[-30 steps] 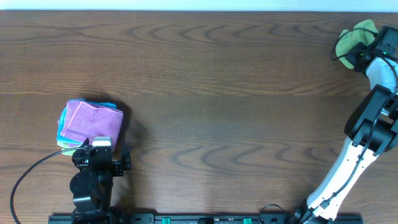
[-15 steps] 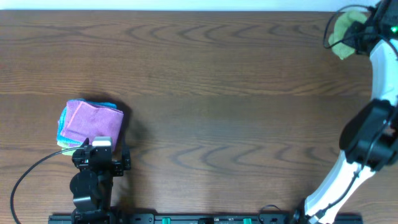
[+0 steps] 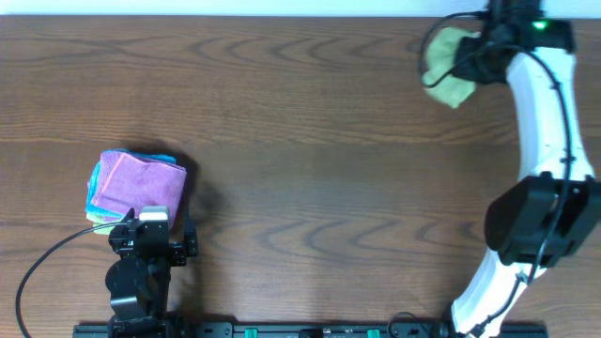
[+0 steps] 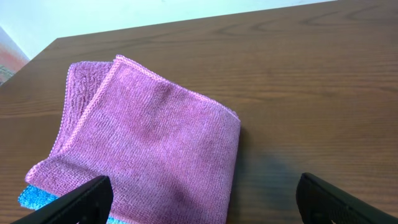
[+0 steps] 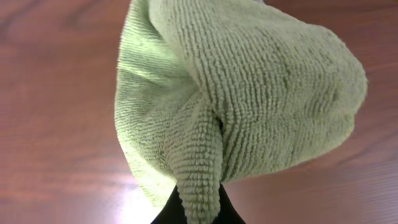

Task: Fold the cloth
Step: 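Lift the green cloth with the right gripper and carry it toward center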

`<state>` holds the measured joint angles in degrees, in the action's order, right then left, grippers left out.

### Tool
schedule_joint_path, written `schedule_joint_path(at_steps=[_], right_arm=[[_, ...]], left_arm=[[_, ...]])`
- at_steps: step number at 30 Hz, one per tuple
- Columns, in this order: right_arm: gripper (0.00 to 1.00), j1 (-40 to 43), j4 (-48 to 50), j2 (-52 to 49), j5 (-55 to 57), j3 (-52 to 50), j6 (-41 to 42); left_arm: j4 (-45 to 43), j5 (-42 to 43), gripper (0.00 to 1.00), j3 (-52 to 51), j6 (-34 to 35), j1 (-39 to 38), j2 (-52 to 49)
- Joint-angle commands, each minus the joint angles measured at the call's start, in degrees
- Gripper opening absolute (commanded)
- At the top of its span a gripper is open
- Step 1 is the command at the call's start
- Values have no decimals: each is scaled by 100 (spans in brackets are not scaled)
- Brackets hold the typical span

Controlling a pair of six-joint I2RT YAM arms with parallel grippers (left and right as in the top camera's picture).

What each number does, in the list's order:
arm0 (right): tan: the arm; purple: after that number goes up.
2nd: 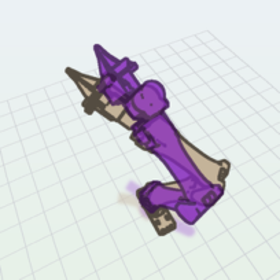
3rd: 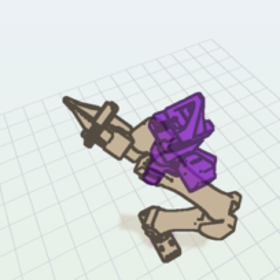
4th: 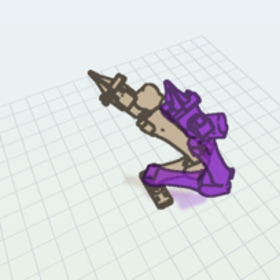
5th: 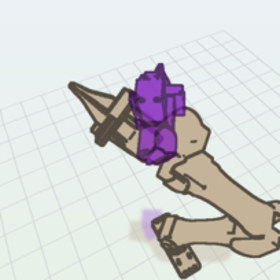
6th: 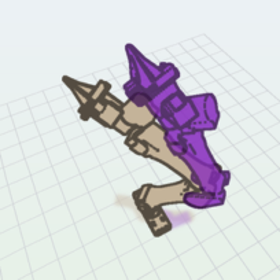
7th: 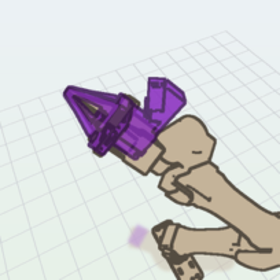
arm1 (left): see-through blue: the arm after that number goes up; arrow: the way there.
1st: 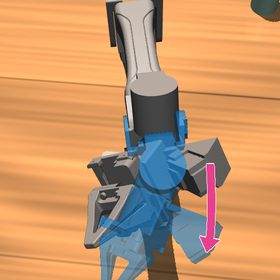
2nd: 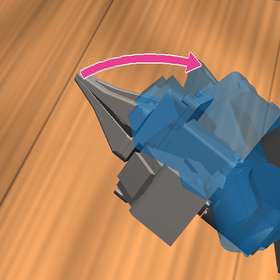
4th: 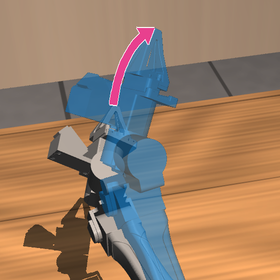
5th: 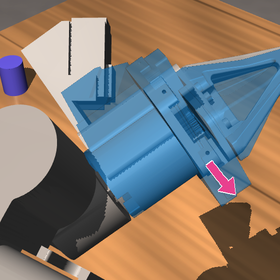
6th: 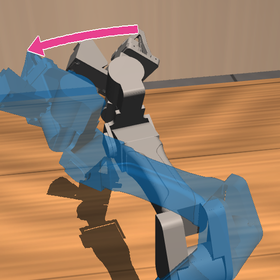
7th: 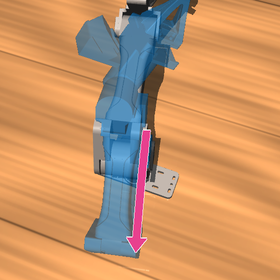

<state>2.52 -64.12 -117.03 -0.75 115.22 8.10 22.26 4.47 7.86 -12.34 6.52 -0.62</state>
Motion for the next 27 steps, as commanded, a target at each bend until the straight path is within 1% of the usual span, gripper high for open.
schedule_joint_path(at_steps=[1, 9, 15, 18, 21, 24, 27], right_arm=[[1, -372, -240, 131, -149, 39, 72], [1, -1126, -955, 293, -411, 37, 151], [1, -1440, -1508, 785, -420, -28, 199], [1, -1497, -1604, 1145, -420, -181, 249], [1, -1493, -1550, 1690, -417, -645, 256], [1, -1493, -1303, 2420, -374, -1517, 251], [1, -1493, -697, 3257, -426, -2664, 256]], left_arm=[[35, -42, 95, -120, -96, -35, 37], [35, -42, 95, -120, -96, -35, 37], [35, -42, 95, -120, -96, -33, 37], [35, -42, 95, -120, -96, -35, 37], [35, -42, 95, -120, -96, -33, 37], [35, -42, 95, -120, -98, -35, 37], [35, -42, 95, -120, -96, -33, 37]])
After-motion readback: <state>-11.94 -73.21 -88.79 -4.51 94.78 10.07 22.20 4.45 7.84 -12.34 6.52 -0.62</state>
